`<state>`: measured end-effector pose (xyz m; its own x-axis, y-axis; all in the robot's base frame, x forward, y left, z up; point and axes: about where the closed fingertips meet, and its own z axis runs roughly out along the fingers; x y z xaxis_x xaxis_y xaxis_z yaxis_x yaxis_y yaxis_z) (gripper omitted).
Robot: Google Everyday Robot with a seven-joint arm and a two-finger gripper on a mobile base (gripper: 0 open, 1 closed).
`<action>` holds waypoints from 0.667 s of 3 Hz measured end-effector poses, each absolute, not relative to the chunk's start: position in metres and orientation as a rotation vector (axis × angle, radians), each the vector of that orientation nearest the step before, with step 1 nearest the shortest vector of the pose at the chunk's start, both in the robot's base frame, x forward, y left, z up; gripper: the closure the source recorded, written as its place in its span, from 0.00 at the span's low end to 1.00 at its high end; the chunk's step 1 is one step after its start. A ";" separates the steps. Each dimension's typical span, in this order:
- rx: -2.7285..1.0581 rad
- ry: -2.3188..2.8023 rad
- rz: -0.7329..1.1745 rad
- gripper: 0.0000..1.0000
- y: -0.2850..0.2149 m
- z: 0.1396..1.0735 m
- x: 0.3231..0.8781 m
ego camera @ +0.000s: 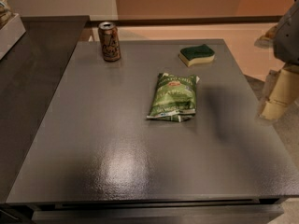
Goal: Pick green jalapeno chip bag
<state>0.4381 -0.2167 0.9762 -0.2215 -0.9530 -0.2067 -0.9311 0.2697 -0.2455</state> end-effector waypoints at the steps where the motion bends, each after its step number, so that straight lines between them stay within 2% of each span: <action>1: -1.730 2.220 -0.112 0.00 -0.215 0.977 0.439; 2: -1.776 2.165 -0.096 0.00 -0.207 0.973 0.458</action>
Offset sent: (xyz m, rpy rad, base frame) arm 0.0460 0.0200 -0.0136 0.0200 -0.0125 0.1297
